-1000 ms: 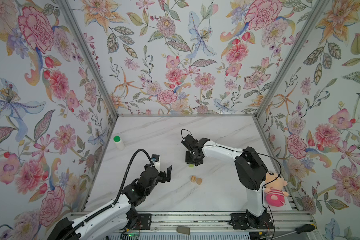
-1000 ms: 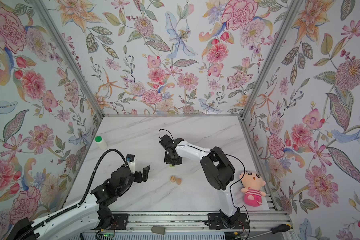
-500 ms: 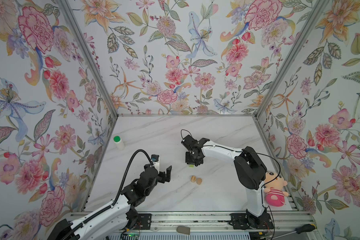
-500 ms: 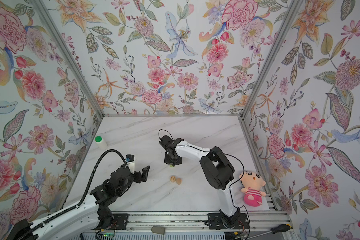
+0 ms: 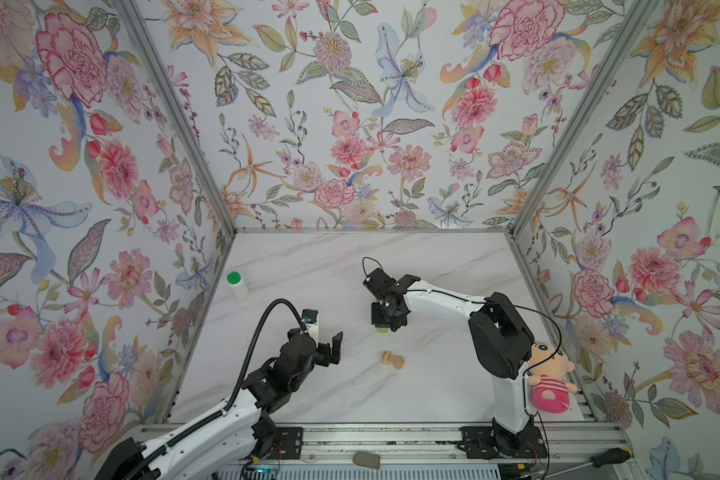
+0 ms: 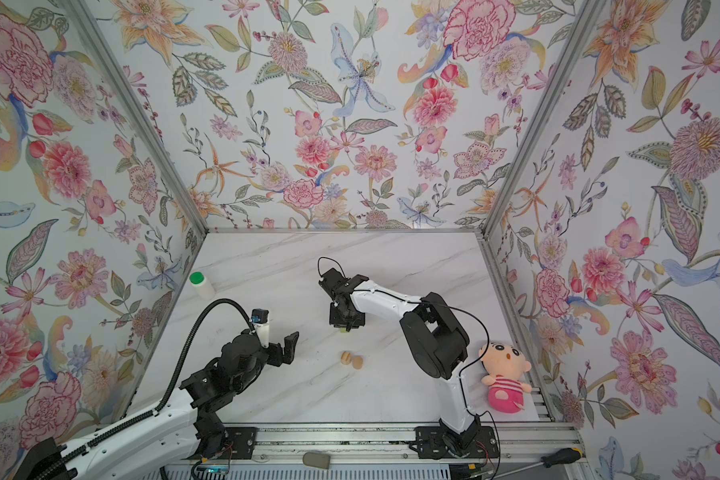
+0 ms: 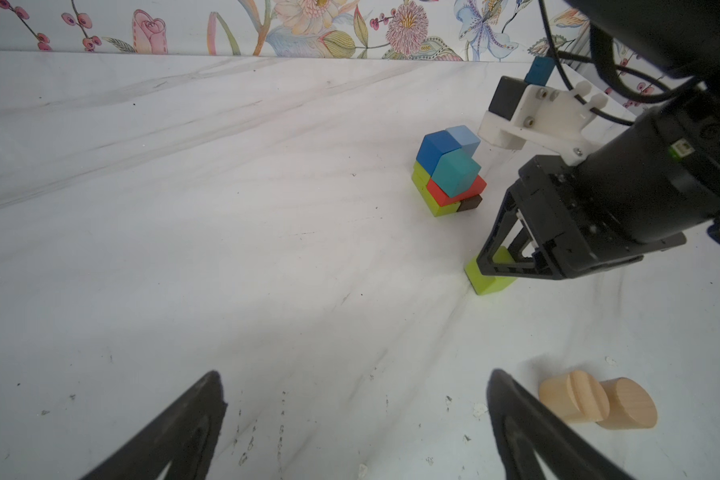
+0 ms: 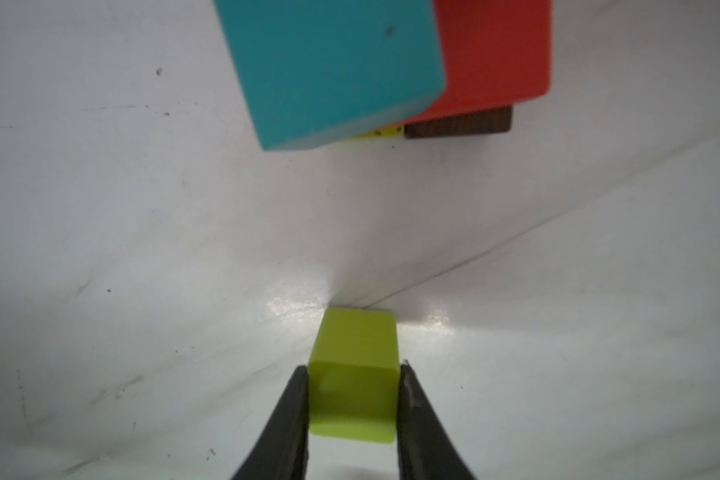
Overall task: Build the wood block tower
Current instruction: 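Lift the lime-green cube with the right gripper and carry it to the stack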
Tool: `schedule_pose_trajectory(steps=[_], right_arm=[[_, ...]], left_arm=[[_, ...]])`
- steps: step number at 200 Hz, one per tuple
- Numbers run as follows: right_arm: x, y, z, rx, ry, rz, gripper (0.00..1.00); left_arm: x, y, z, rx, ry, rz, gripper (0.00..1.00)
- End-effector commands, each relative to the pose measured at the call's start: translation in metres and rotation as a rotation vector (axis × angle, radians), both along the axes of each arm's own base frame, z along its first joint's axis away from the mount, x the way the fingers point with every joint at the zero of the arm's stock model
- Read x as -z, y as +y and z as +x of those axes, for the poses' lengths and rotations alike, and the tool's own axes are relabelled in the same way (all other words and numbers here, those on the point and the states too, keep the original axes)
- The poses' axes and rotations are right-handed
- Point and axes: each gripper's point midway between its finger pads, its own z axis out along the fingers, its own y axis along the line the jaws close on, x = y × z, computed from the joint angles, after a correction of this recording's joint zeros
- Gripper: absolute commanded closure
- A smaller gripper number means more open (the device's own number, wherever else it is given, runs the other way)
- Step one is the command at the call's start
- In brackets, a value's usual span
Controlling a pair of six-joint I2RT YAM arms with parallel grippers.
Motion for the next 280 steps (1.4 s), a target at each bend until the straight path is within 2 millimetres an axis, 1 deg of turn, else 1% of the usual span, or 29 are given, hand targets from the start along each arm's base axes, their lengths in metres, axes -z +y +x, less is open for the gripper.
schedule_pose_trajectory(steps=[1,54,64,66,69,97,133,171,218,280], right_arm=[[-0.030,-0.013,0.010,-0.010,-0.047,0.009,0.71],[-0.053,-0.048,0.033,0.010,-0.098,0.021,0.71],[-0.056,-0.047,0.035,-0.007,-0.105,0.024,0.71],[-0.056,-0.054,0.041,0.013,-0.107,0.023,0.71],[-0.057,-0.058,0.044,0.017,-0.109,0.024,0.71],[-0.059,-0.064,0.059,0.004,-0.114,0.037,0.71],[-0.057,-0.065,0.075,-0.024,-0.113,0.050,0.71],[-0.053,-0.057,0.083,-0.054,-0.104,0.074,0.71],[-0.051,-0.050,0.086,-0.073,-0.095,0.093,0.71],[-0.047,-0.045,0.088,-0.084,-0.089,0.103,0.71]], left_arm=[[0.000,0.003,0.004,-0.010,0.004,0.017,0.01],[-0.009,-0.007,0.014,-0.003,0.001,0.020,0.01],[-0.011,-0.008,0.016,-0.006,0.001,0.020,0.01],[-0.012,-0.009,0.016,-0.006,0.000,0.020,0.01],[-0.012,-0.010,0.017,-0.005,0.001,0.018,0.01],[-0.016,-0.015,0.023,-0.011,0.002,0.010,0.01],[-0.019,-0.021,0.029,-0.017,0.013,-0.001,0.01],[-0.021,-0.023,0.035,-0.035,0.019,-0.006,0.01],[-0.024,-0.024,0.038,-0.042,0.019,0.004,0.01],[-0.020,-0.021,0.036,-0.052,0.025,0.005,0.01]])
